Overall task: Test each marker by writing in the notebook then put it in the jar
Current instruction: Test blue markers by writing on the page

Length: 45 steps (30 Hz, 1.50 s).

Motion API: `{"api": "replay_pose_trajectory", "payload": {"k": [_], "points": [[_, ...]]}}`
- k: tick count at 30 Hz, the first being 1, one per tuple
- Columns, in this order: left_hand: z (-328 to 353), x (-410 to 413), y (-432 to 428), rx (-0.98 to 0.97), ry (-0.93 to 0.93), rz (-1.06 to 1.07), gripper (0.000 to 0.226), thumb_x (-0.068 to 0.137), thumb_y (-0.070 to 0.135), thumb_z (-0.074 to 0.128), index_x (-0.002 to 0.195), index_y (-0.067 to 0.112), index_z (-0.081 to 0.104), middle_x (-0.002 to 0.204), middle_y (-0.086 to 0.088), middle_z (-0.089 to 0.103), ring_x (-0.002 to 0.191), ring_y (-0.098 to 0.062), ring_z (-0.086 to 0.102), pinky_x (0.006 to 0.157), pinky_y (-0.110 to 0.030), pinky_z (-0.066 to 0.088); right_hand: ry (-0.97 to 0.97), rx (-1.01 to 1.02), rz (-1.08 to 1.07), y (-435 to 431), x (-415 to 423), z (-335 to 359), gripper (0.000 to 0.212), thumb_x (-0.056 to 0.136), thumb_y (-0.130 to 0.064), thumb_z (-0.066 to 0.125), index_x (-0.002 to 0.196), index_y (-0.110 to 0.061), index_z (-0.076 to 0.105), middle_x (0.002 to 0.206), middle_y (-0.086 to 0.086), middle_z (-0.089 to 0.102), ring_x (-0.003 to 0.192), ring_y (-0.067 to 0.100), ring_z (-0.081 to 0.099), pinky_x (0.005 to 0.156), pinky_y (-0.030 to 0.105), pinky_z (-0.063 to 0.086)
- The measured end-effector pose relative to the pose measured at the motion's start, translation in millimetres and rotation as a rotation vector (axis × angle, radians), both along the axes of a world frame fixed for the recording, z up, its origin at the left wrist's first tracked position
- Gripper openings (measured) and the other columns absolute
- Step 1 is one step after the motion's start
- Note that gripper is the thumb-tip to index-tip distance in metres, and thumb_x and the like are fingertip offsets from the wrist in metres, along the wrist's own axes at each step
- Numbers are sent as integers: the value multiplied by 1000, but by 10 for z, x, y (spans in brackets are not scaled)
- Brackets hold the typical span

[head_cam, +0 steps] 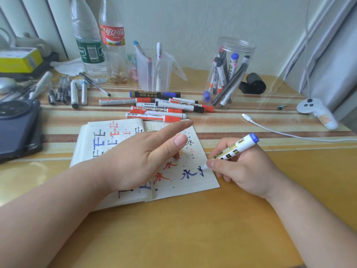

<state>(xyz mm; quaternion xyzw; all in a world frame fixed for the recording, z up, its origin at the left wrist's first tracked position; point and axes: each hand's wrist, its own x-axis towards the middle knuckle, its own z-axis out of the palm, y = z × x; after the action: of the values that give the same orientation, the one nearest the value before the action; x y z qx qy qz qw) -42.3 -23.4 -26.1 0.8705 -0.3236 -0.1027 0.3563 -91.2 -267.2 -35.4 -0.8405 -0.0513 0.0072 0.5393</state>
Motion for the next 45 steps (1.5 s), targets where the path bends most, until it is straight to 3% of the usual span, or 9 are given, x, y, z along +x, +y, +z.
{"api": "replay_pose_trajectory", "payload": {"k": [5,10,14,23,32,35,37,40,45], "points": [[6,-3,-8,4,-9,-1,73,78,86,6,146,63,19,112,27,62,106,14,52,91,-11,35,43,42,76,17,-39,26,17,73,-19,78,80,-6,71,60,11,67,47,17,55,49,25,45],[16,-4,-7,8,-9,-1,73,78,86,6,146,63,19,114,29,60,104,16,51,91,-12,35,26,106,-83,-10,9,20,14,75,-16,76,74,-5,66,54,7,61,45,17,51,43,20,39],[12,-13,-2,-1,-2,-1,72,78,86,6,145,64,19,111,25,63,106,12,53,91,-12,35,28,4,-110,-9,19,1,13,86,-3,72,78,-1,63,54,7,60,45,18,52,40,19,37],[16,-15,-5,7,-21,-6,72,79,85,6,146,63,19,114,29,59,103,17,51,91,-12,34,47,-38,-67,9,14,38,13,86,-3,72,79,0,63,55,9,60,45,19,52,38,22,36],[22,-19,-3,-5,-20,2,71,79,85,6,145,64,20,110,24,64,103,15,52,91,-13,35,3,-166,-98,35,82,30,24,63,-19,59,68,3,53,46,0,39,47,17,35,44,23,28],[23,-27,7,-22,-13,-4,60,87,77,12,145,64,21,108,21,65,103,11,53,89,-11,36,44,73,-153,3,94,-1,19,64,-12,61,66,1,49,46,4,35,44,19,29,43,22,24],[13,-30,-5,-26,-1,-17,48,101,52,27,149,56,22,109,17,64,97,10,53,84,-6,36,64,312,-155,-38,92,-20,14,69,-8,64,71,-1,52,48,7,34,43,16,25,42,21,20],[-31,-5,-31,28,-18,-30,63,97,13,39,151,43,22,109,18,57,90,8,50,76,-4,36,-20,449,-71,-35,84,-45,11,76,-3,66,86,-3,60,51,3,39,43,15,27,43,23,19],[-121,46,-42,70,-170,2,72,100,6,41,155,40,10,121,25,55,106,11,46,83,1,33,34,572,63,37,64,-45,23,82,-11,55,90,-13,77,63,6,51,57,15,43,45,28,15]]}}
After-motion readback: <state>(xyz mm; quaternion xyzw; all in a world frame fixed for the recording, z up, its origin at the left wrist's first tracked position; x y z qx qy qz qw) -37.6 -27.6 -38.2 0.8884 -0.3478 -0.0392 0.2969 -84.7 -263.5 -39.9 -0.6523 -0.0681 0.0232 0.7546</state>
